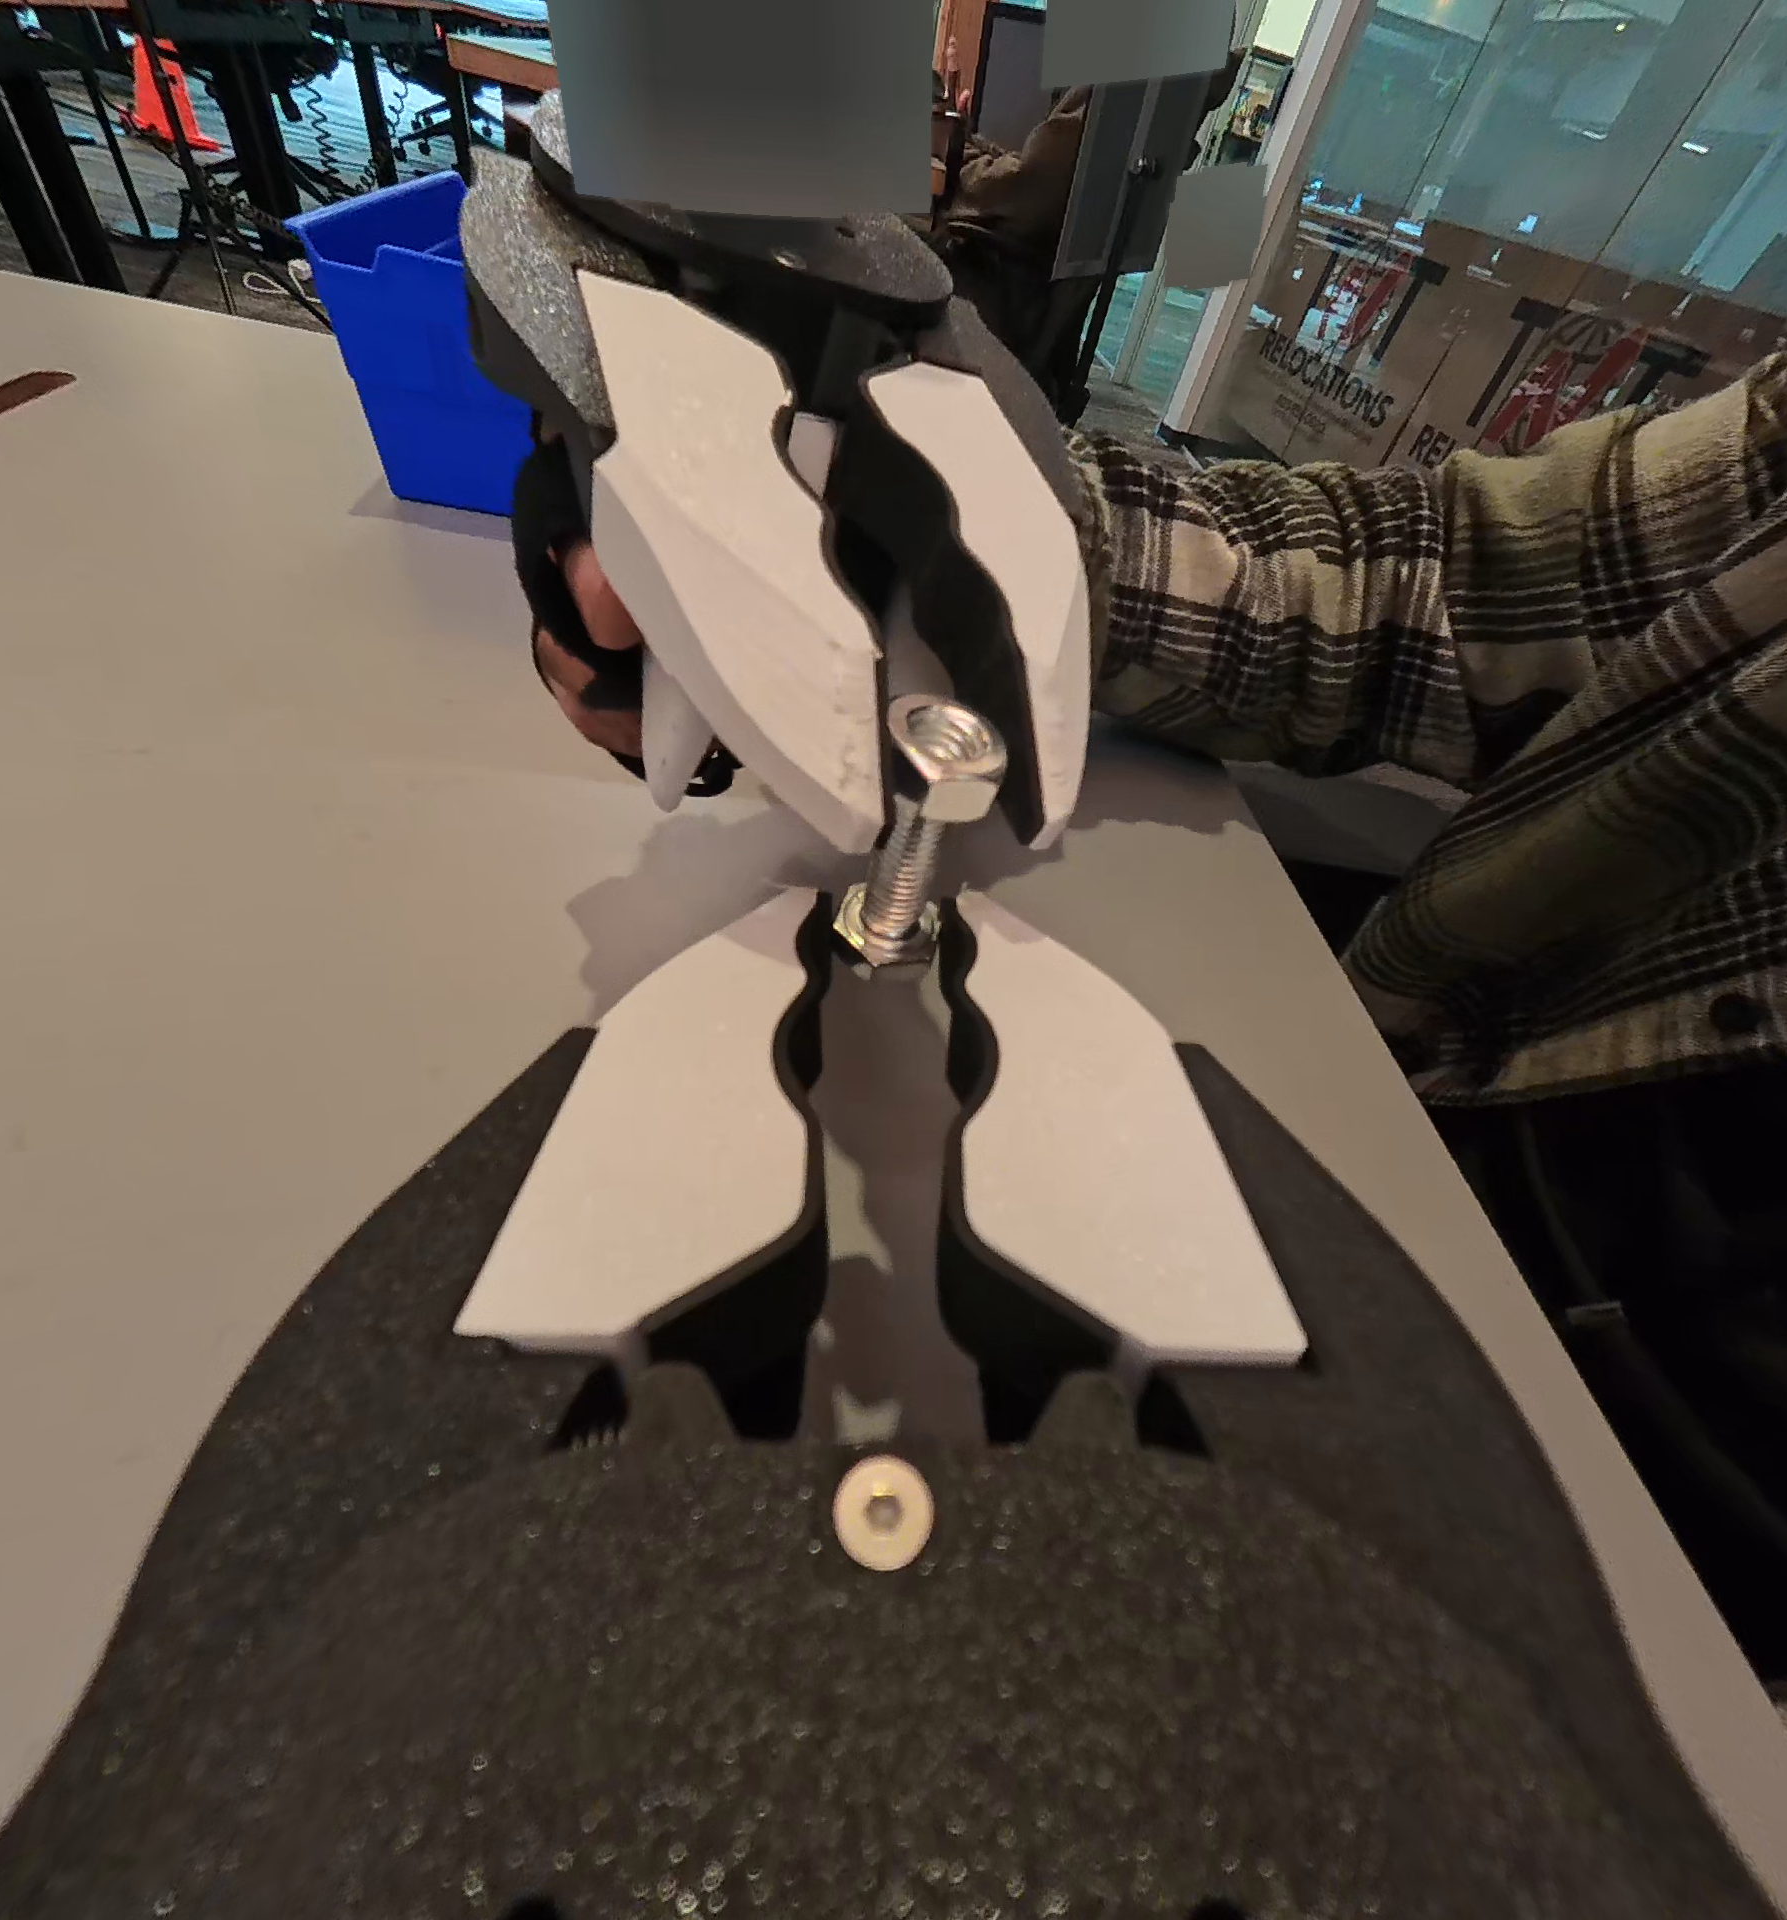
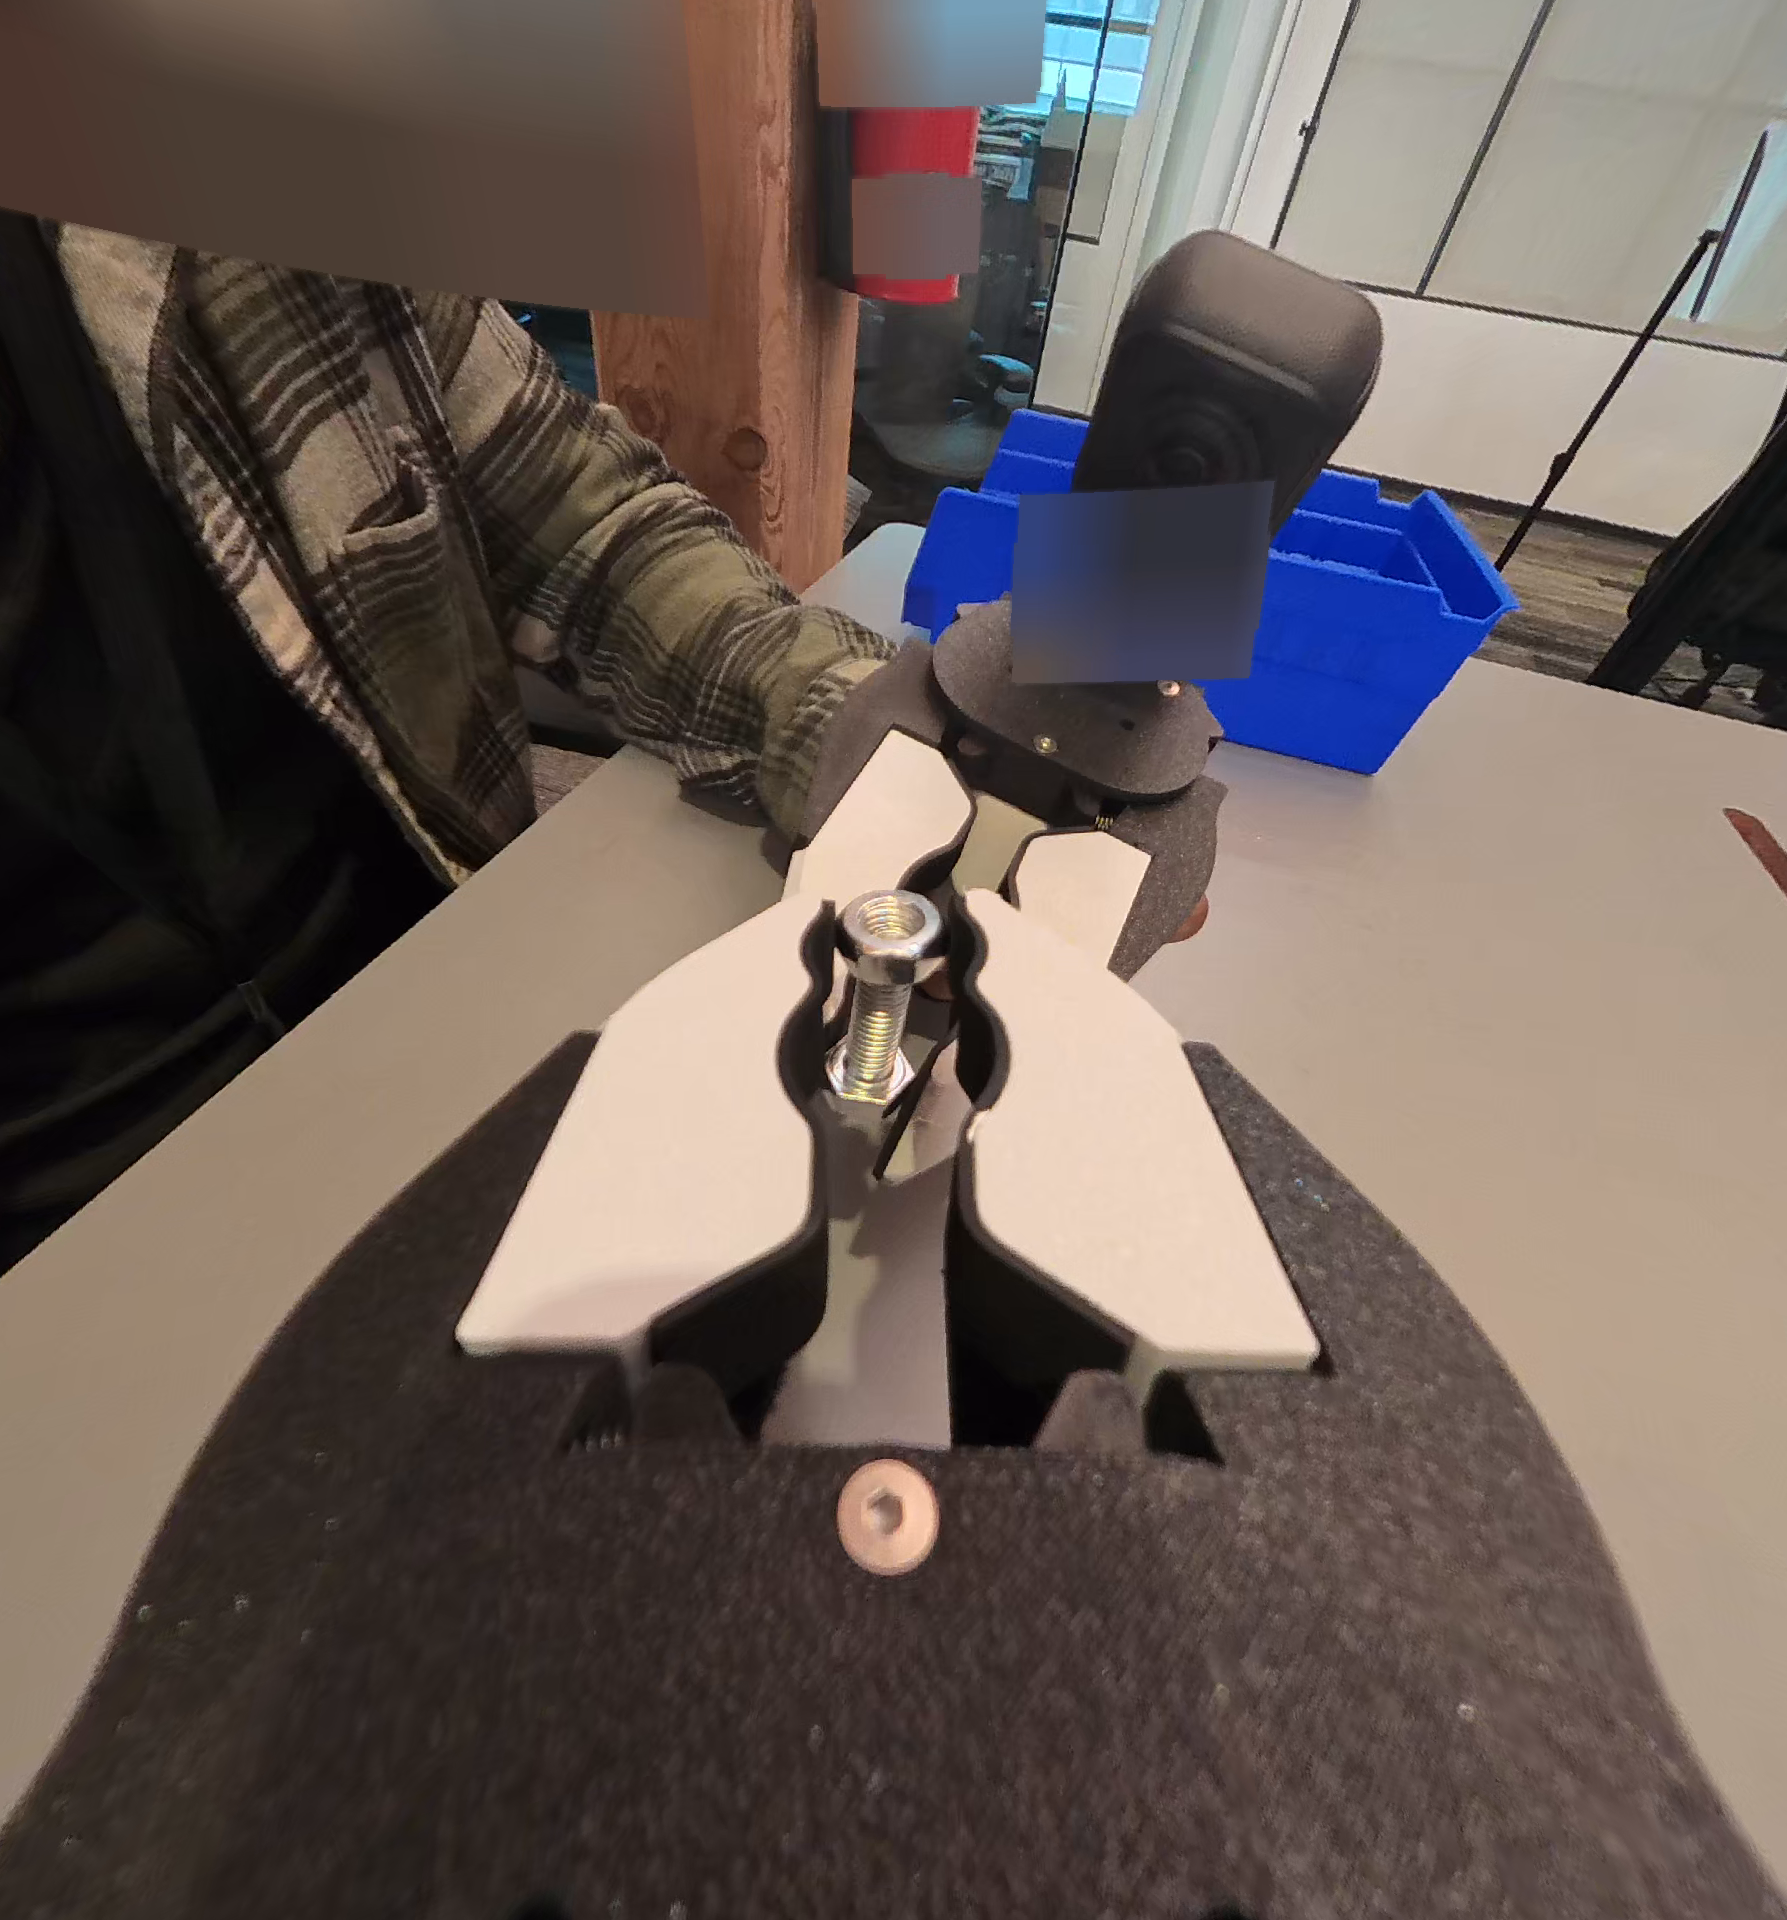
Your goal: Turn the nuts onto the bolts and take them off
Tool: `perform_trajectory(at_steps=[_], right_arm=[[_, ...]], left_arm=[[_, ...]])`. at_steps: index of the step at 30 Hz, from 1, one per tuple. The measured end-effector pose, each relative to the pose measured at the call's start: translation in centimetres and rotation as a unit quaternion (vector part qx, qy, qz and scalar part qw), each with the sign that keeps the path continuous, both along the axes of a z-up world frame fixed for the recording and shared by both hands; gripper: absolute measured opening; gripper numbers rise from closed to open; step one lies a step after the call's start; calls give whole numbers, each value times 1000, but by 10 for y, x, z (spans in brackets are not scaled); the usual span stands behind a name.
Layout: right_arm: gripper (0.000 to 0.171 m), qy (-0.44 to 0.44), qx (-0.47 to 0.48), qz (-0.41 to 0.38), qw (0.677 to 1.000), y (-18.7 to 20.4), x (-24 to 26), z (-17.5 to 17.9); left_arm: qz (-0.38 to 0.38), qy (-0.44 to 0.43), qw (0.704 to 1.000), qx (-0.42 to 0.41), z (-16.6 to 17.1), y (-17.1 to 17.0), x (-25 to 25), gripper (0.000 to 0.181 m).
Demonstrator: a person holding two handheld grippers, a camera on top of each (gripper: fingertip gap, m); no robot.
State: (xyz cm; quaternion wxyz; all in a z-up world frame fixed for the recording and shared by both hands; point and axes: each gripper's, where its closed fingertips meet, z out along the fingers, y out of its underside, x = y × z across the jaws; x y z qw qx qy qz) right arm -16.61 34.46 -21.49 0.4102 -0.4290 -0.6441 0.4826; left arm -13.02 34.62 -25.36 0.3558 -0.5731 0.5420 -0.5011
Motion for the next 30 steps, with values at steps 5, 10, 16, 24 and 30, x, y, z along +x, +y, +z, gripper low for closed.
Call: perform_trajectory(at_steps=[5, 10, 16, 24, 30], right_arm=[[22, 3, -6, -4, 1000, 1, -1, 1], [26, 3, -14, -8, 1000, 3, -2, 1], [28, 4, -19, -11, 1000, 4, -3, 1], [31, 1, -29, -16, 999, 8, -1, 3], [32, 5, -35, -21, 999, 10, 3, 4]], left_arm=[[1, -1, 1000, 1, 0, 0, 0, 19], [3, -3, 1000, 1, 1, 1, 0, 19], [5, -8, 1000, 2, 2, 1, 0, 19], [6, -14, 1000, 2, 4, 2, -1, 19], [8, -17, 1000, 3, 6, 2, -1, 19]])
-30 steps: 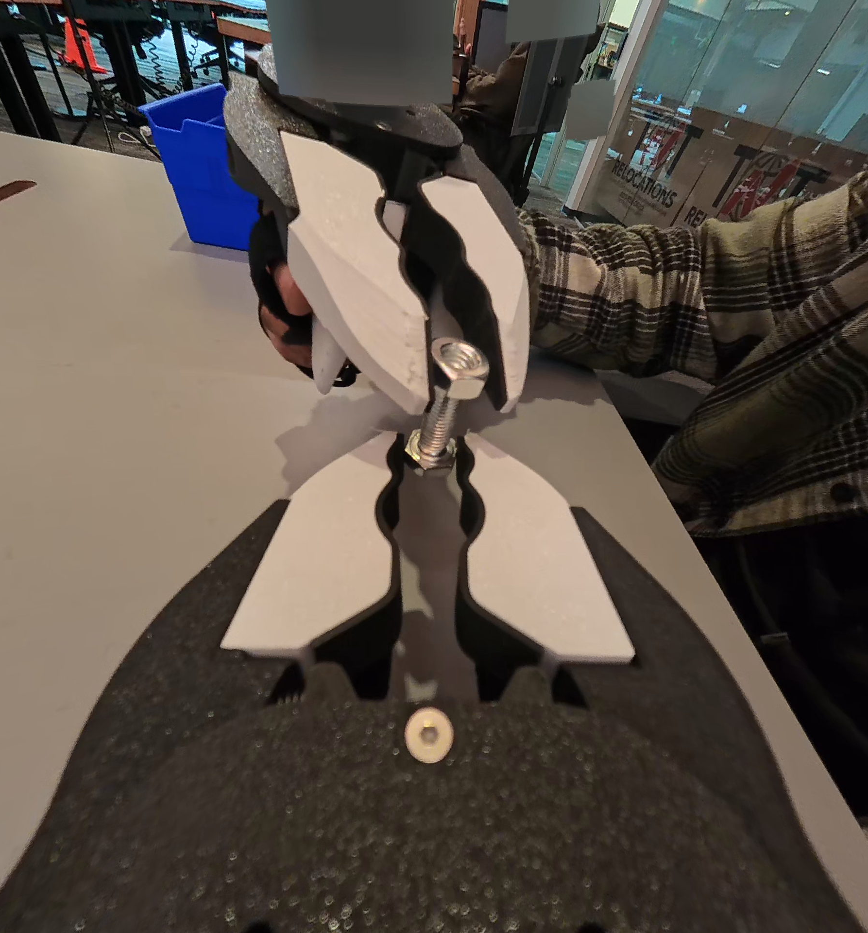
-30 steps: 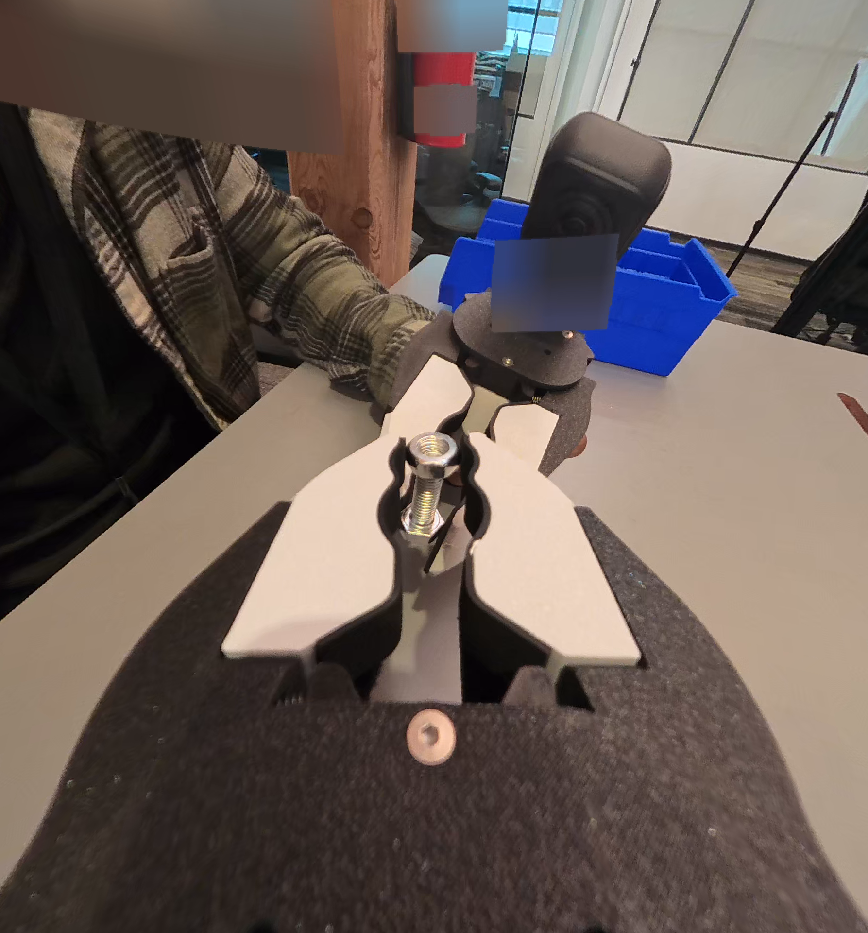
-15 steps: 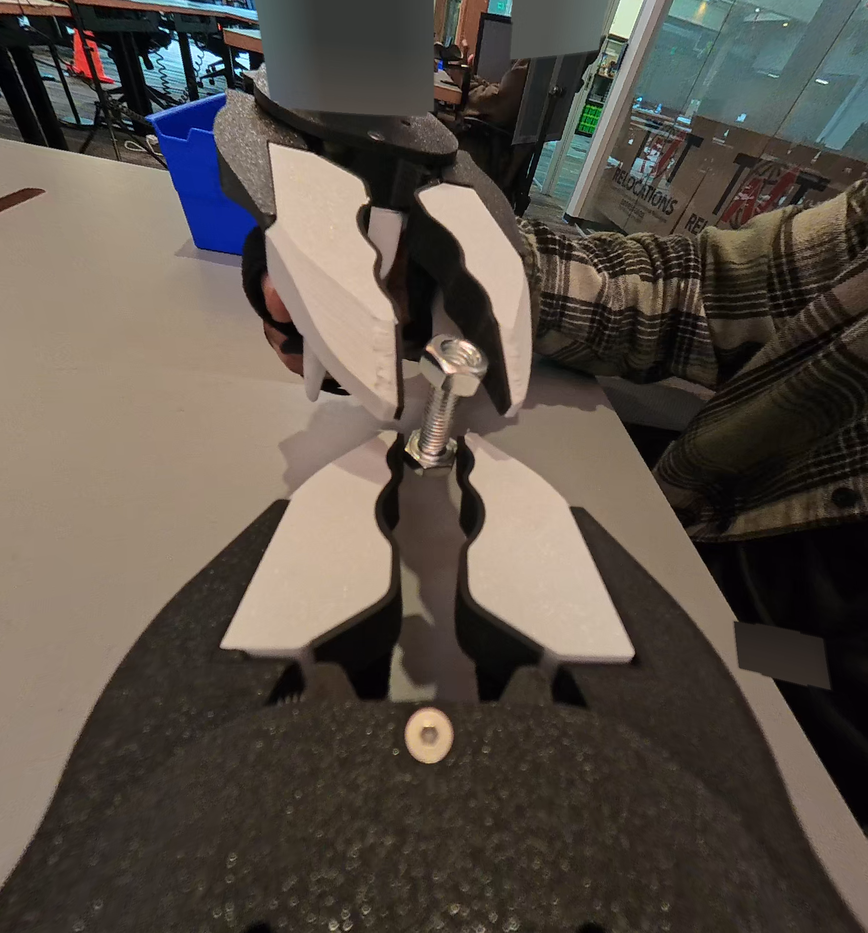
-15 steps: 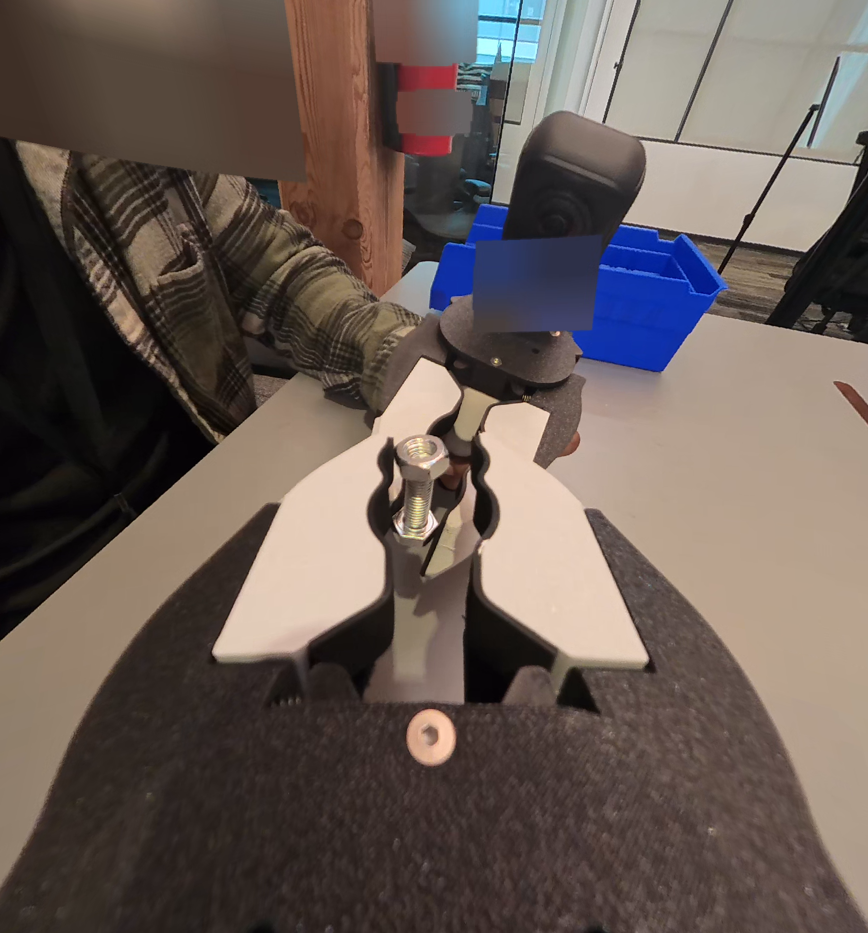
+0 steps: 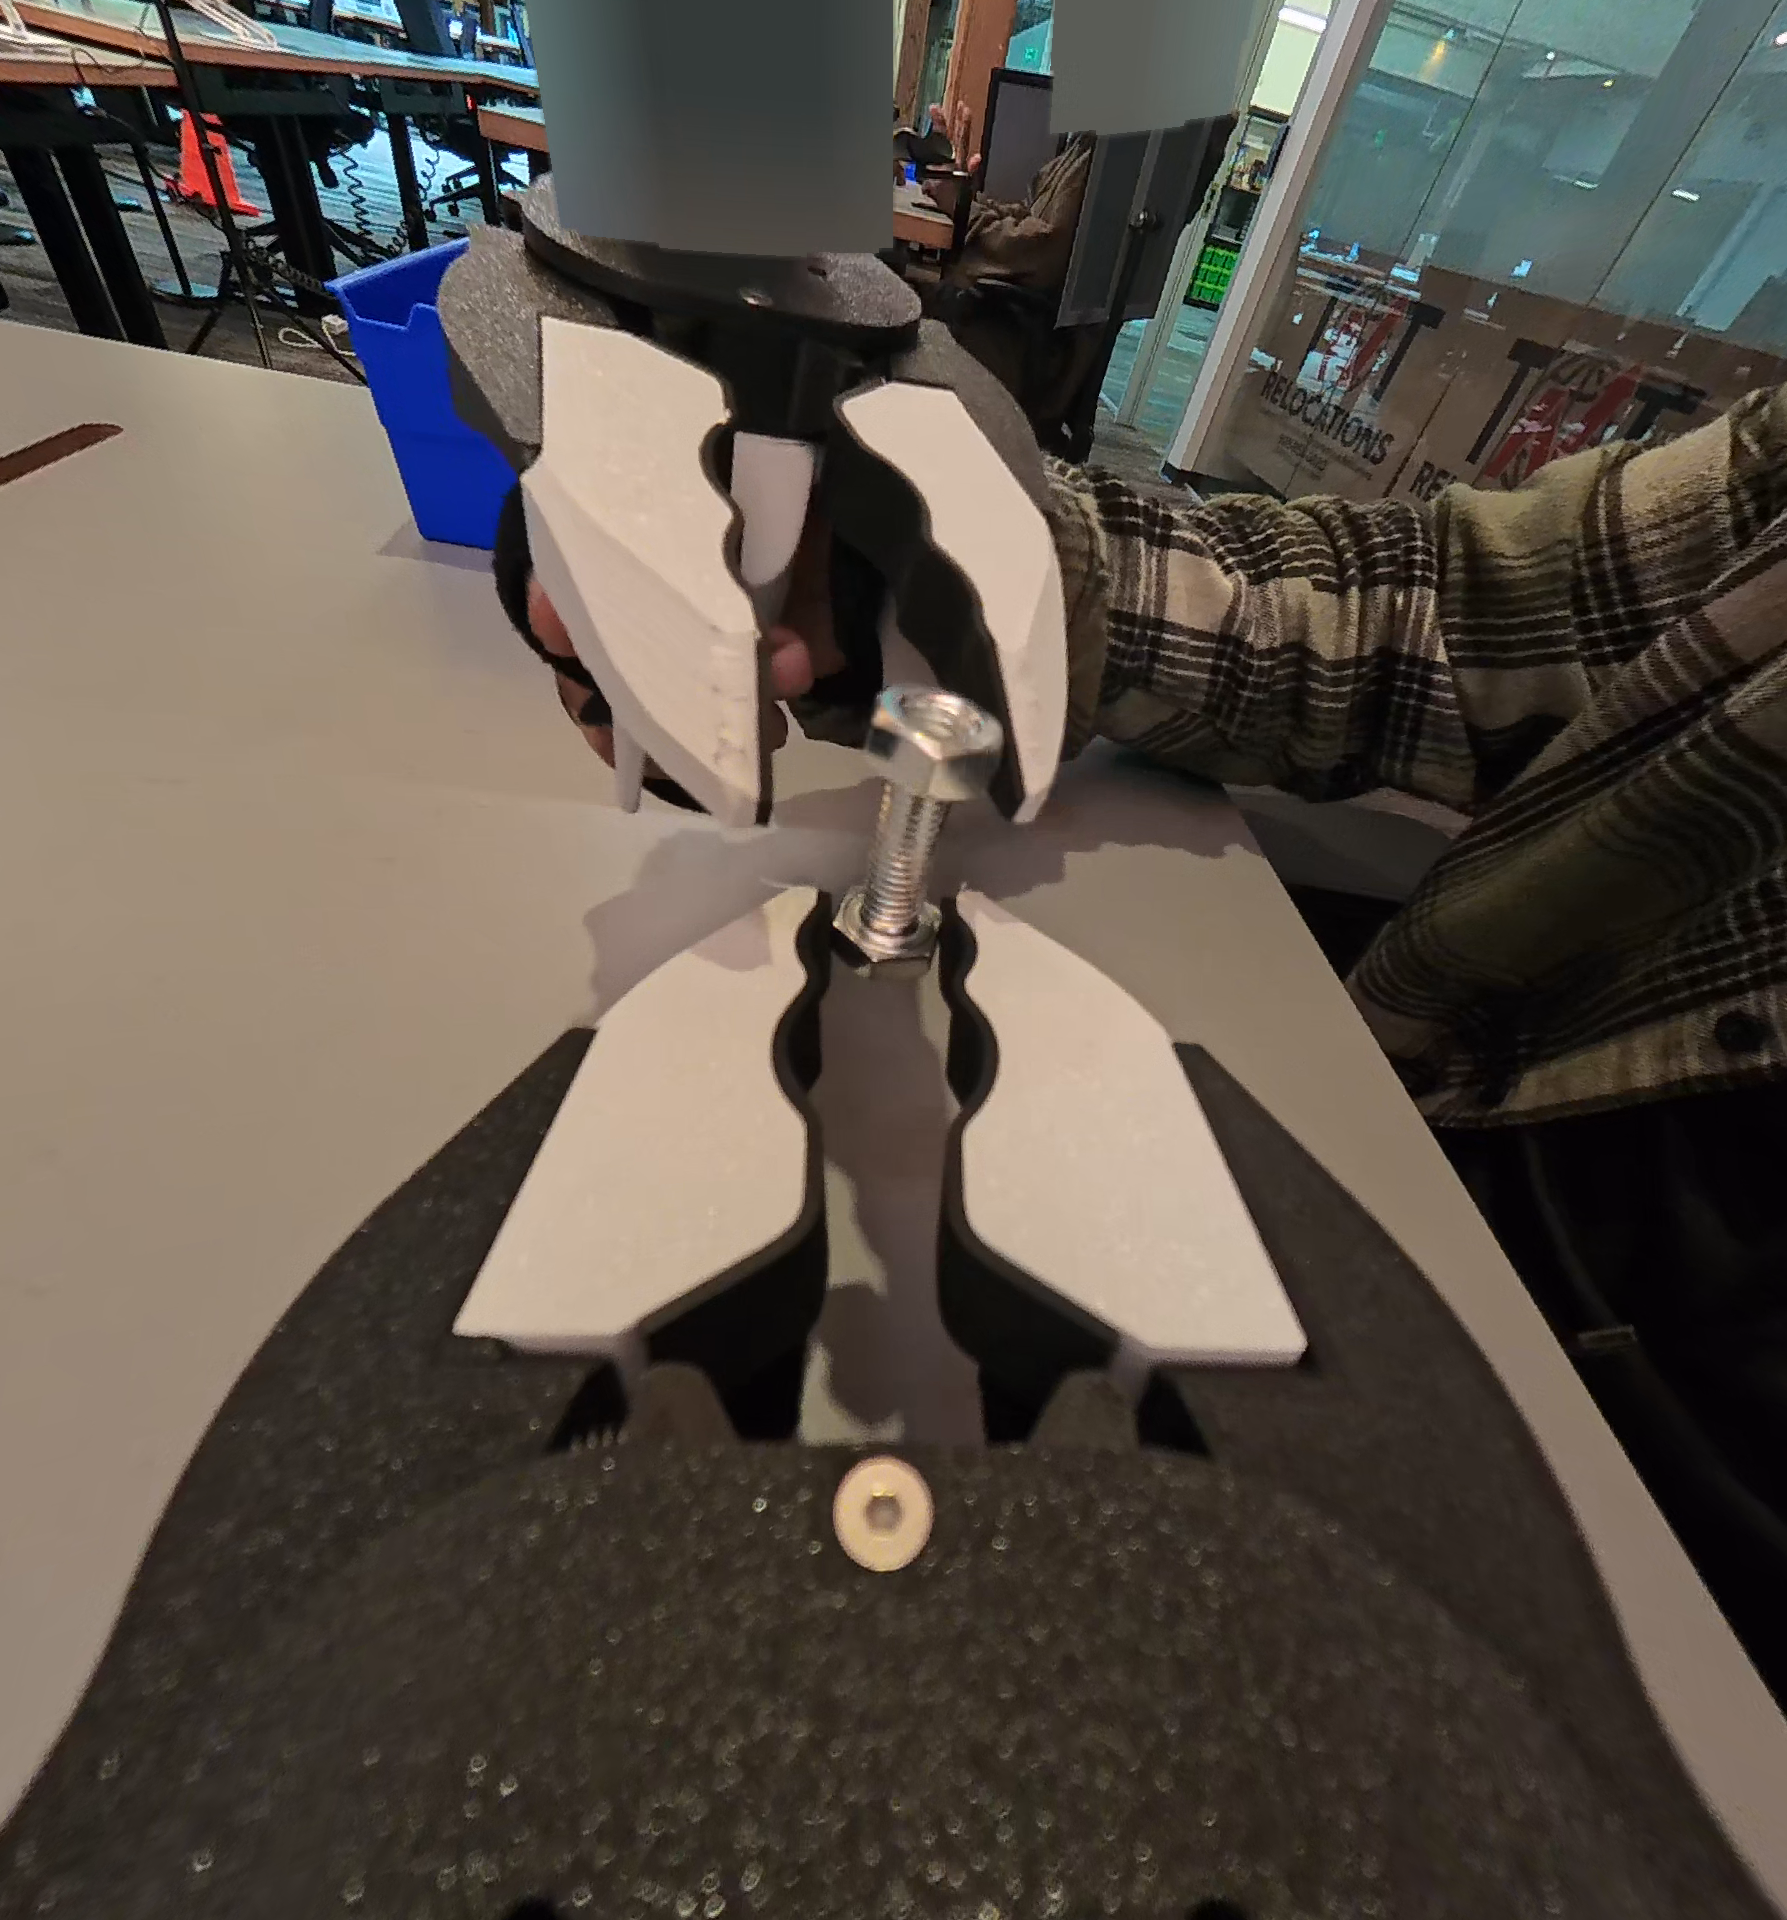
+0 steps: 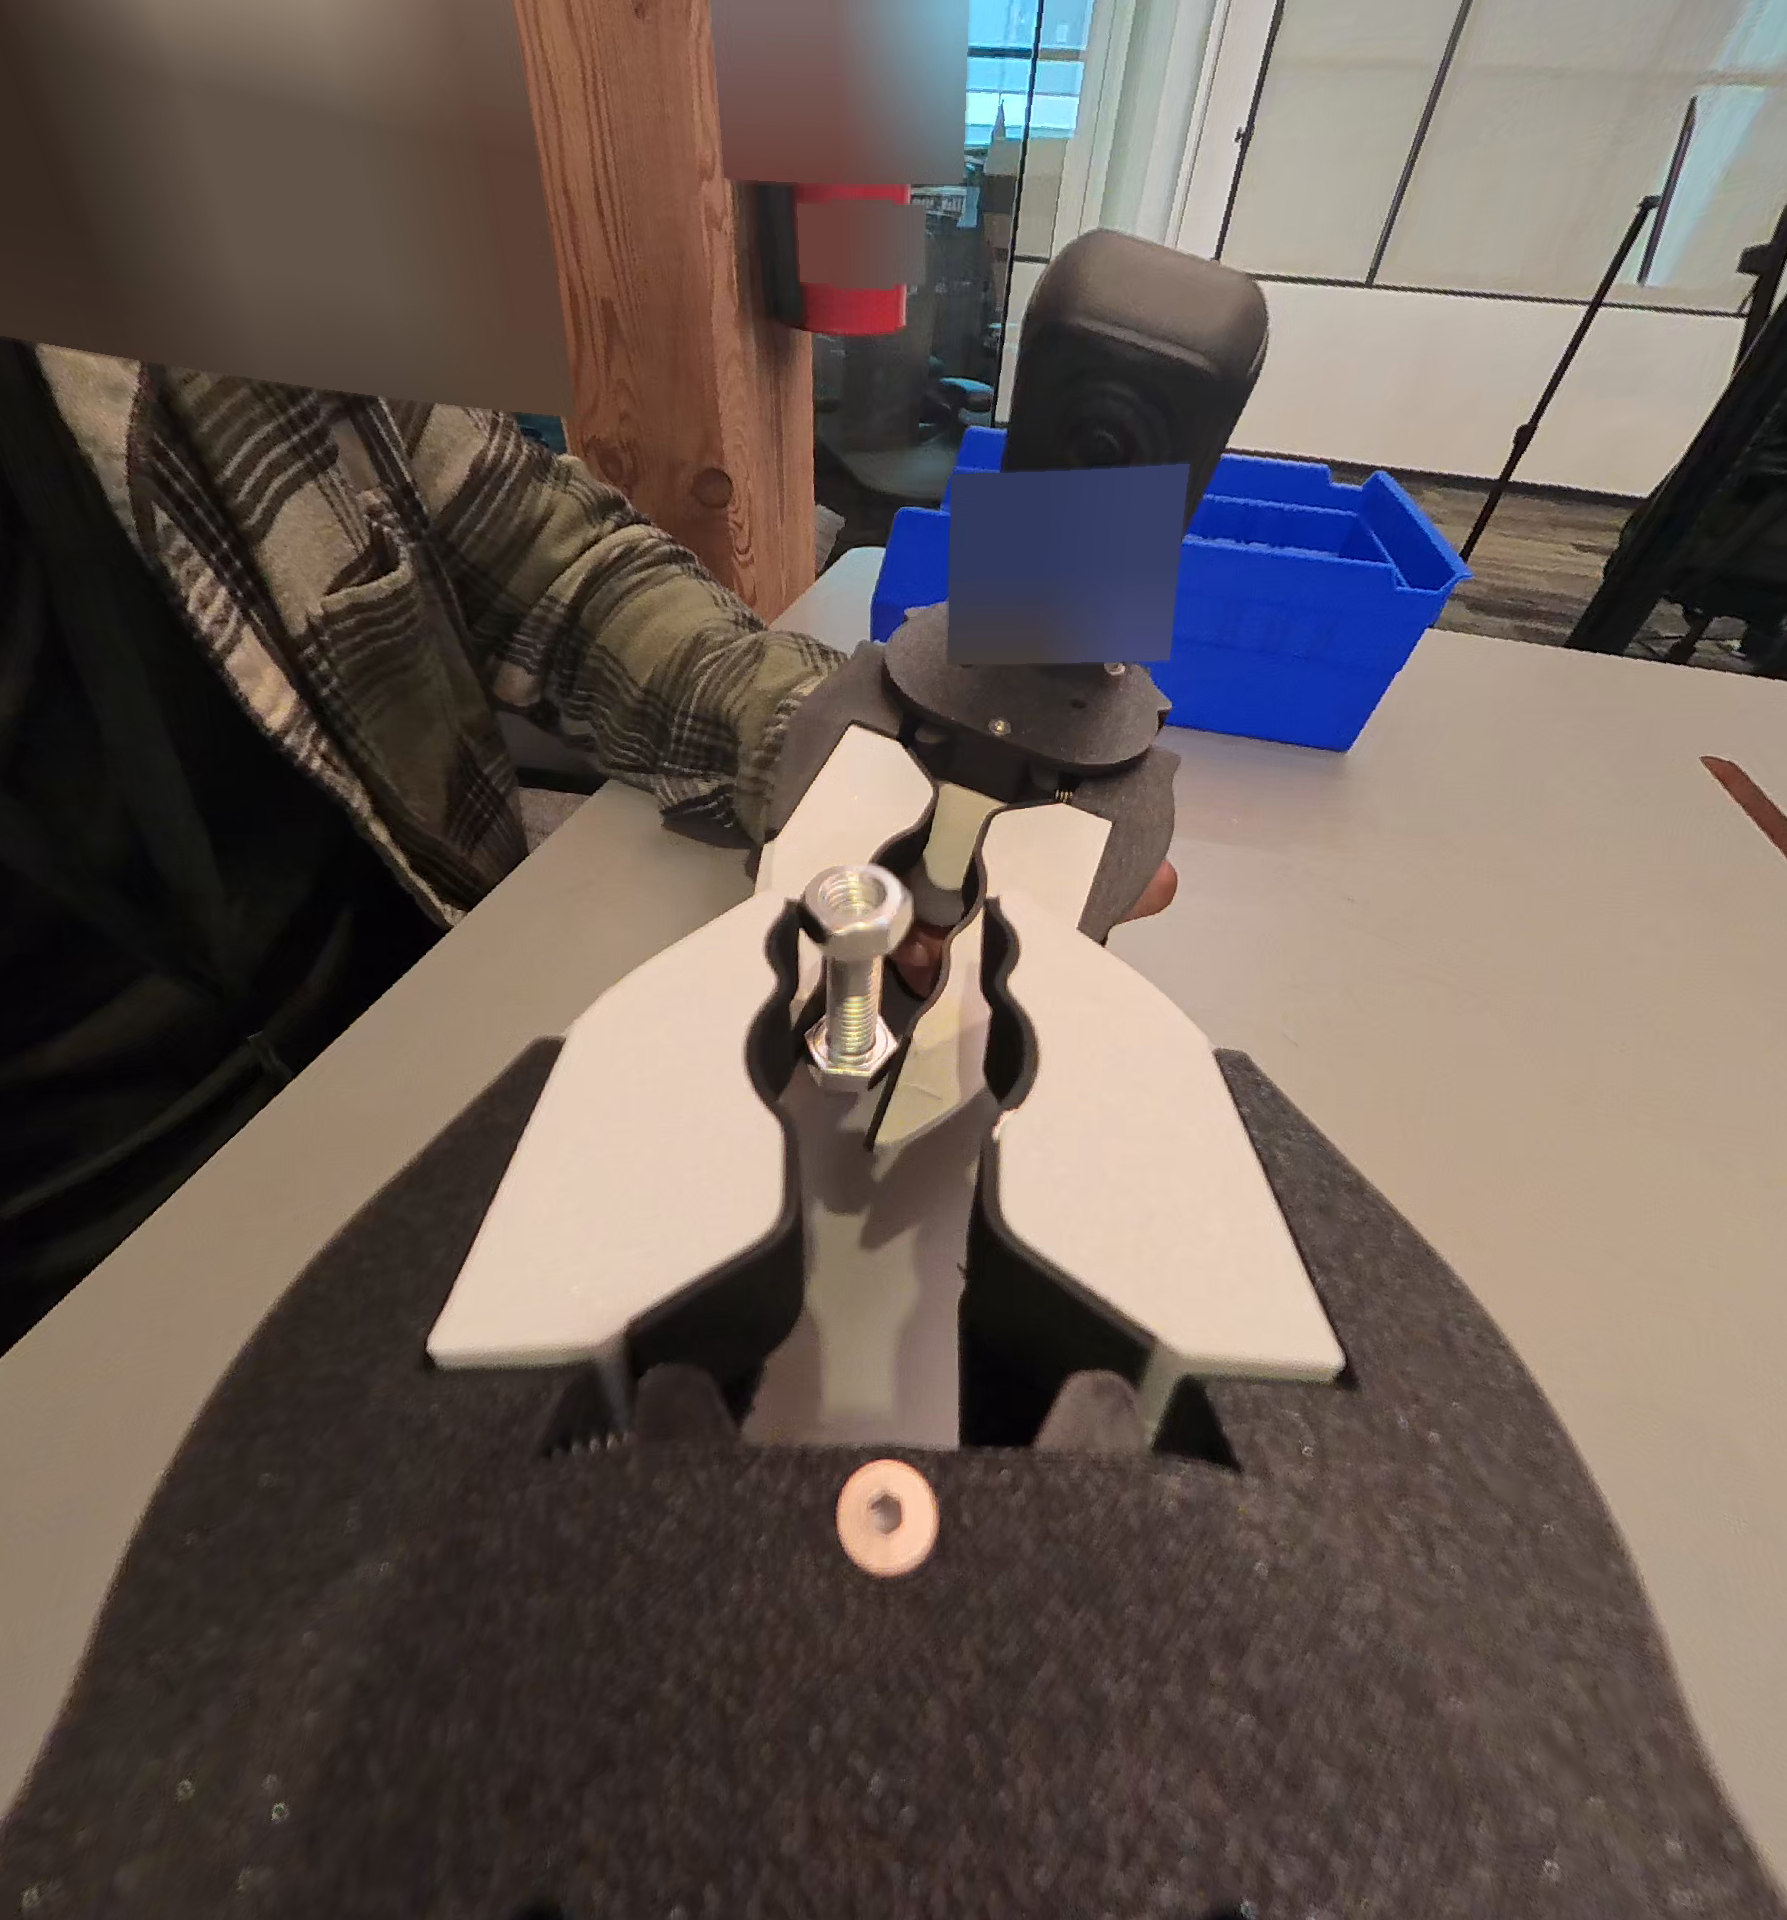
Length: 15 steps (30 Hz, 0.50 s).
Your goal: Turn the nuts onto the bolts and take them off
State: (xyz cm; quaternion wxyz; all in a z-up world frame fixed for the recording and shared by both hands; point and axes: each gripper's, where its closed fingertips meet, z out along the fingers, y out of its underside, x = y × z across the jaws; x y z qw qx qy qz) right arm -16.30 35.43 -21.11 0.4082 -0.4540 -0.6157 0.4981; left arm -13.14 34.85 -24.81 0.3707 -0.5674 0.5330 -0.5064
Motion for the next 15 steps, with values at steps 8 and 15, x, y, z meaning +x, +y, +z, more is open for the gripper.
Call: perform_trajectory(at_steps=[8, 15], right_arm=[[32, -1, -1, 3, 1000, -1, 1, 1], [32, 17, -5, -1, 1000, 0, 4, 8]], left_arm=[[0, -1, 1000, 1, 0, 0, 0, 19], [1, -2, 1000, 0, 1, 0, 0, 19]])
